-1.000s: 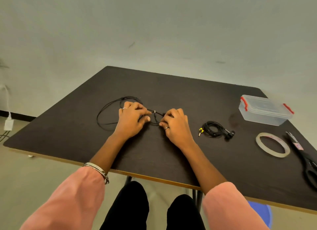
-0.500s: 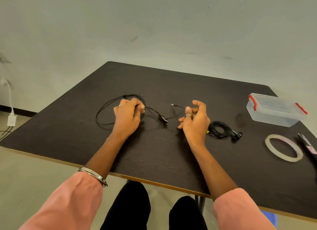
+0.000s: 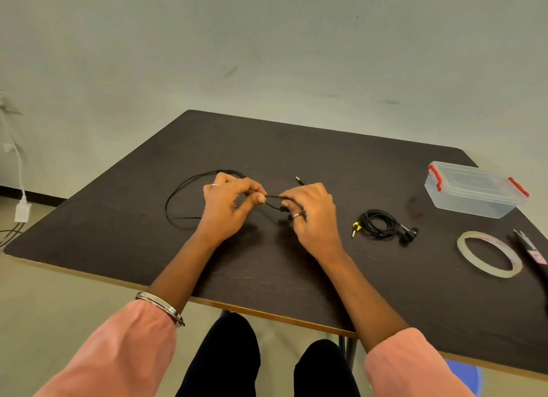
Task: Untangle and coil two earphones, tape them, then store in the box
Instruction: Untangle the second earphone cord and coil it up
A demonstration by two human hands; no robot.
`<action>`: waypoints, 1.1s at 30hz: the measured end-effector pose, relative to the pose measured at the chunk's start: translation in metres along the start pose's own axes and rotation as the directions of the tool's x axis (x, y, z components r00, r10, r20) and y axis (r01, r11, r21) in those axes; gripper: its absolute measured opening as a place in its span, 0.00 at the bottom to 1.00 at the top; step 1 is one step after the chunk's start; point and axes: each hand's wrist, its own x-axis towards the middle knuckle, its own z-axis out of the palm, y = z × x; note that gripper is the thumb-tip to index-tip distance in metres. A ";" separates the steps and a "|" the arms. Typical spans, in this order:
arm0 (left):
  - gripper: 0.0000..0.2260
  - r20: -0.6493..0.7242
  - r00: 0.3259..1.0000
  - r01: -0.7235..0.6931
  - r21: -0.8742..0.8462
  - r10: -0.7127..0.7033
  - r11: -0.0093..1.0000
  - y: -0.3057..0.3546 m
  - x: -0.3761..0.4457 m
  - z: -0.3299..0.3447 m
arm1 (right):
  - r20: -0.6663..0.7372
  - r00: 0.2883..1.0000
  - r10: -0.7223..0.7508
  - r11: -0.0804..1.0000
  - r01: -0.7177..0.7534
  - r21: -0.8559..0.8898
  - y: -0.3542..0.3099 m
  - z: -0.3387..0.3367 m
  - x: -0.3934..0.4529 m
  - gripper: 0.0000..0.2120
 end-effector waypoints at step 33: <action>0.08 -0.148 0.989 0.080 0.371 -0.026 0.925 -0.002 0.000 0.002 | -0.123 0.897 0.425 0.895 -0.396 0.207 0.009 -0.018 0.004 0.07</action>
